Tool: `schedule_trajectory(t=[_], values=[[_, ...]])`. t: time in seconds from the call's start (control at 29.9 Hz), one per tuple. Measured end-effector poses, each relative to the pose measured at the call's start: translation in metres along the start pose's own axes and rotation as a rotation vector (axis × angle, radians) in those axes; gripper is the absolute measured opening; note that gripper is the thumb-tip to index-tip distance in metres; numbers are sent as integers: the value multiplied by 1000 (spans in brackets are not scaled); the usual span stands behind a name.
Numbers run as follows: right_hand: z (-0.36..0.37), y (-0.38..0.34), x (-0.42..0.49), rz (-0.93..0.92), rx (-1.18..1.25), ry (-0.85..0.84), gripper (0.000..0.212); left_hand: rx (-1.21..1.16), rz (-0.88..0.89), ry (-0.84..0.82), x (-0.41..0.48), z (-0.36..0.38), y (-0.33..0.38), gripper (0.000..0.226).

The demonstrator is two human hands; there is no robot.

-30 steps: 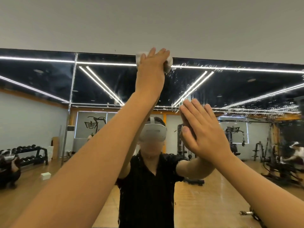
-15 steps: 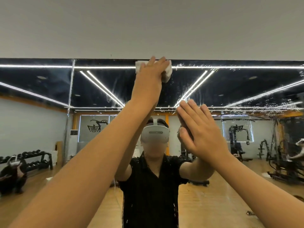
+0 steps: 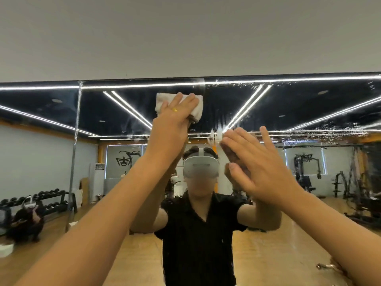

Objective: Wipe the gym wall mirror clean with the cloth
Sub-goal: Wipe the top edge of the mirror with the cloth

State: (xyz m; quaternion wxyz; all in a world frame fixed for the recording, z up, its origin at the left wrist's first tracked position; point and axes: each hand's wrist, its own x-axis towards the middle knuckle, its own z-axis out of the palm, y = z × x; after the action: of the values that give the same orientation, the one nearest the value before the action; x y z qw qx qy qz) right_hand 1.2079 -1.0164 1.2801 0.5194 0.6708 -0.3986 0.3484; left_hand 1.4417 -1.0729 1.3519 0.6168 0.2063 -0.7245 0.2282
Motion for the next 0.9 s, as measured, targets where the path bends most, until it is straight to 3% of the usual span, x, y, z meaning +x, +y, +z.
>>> schedule_trajectory(t=[0.2,0.53,0.8,0.9], values=[[-12,54,-50,-109,-122,-41,62,-20,-64,-5,-8,3,5,47],[-2,60,-59,-113,-182,5,62,-13,-127,39,74,15,46,40],[2,59,-61,-102,-174,1,62,-3,-106,49,-33,35,58,43],[2,60,-61,-95,-167,-1,62,-14,-121,67,-25,38,58,43]])
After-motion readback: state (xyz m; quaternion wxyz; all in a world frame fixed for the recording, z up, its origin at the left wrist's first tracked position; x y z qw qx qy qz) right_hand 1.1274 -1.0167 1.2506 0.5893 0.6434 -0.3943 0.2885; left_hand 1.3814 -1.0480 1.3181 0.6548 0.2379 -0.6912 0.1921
